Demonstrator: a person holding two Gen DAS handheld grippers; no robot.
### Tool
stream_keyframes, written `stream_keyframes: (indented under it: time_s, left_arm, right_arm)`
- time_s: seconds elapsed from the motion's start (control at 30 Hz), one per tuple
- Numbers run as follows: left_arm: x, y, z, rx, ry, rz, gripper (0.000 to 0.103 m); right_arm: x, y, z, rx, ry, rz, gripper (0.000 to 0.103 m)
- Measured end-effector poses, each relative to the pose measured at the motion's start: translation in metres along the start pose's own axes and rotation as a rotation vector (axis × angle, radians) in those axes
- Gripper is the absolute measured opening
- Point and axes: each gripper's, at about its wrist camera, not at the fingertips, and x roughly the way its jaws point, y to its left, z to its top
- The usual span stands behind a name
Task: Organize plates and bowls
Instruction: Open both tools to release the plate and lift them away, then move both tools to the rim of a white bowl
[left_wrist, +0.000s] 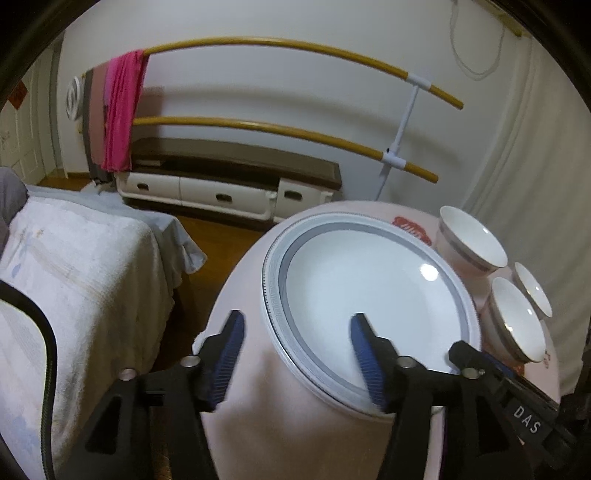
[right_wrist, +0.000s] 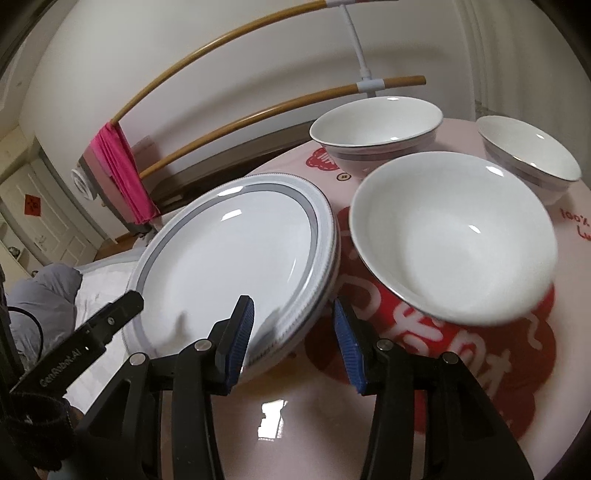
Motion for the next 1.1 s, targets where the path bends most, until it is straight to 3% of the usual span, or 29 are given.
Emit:
stream_keyframes:
  time_s: [0.27,0.33,0.47,0.6,0.9,1.0,1.1]
  left_arm:
    - [-0.054,-0.026,-0.023,0.022,-0.042,-0.004,0.073]
    - [-0.067,-0.034,-0.028,0.032,-0.056,-0.017,0.079]
    - [-0.092,-0.056,-0.038,0.064,-0.08,-0.037,0.086]
    - [-0.105,-0.082,-0.046,0.102,-0.092,-0.048,0.097]
    - [-0.097,-0.134,-0.045,0.169,-0.042,-0.055,0.098]
    - [-0.087,-0.147,-0.04,0.194,-0.017,-0.042,0.098]
    - [-0.075,-0.156,-0.034,0.214,0.011,-0.025,0.098]
  right_arm:
    - [-0.049,-0.007,-0.013,-0.037,-0.002,0.039,0.053]
    - [-0.067,-0.013,-0.015,-0.037,-0.023,0.053,0.055]
    - [-0.1,-0.026,-0.013,-0.04,-0.085,0.051,0.066]
    - [-0.122,-0.042,-0.008,-0.04,-0.133,0.042,0.068]
    - [-0.139,-0.102,0.01,0.027,-0.175,-0.02,0.073]
    - [-0.133,-0.123,0.019,0.049,-0.152,-0.061,0.074]
    - [-0.113,-0.137,0.029,0.076,-0.092,-0.047,0.074]
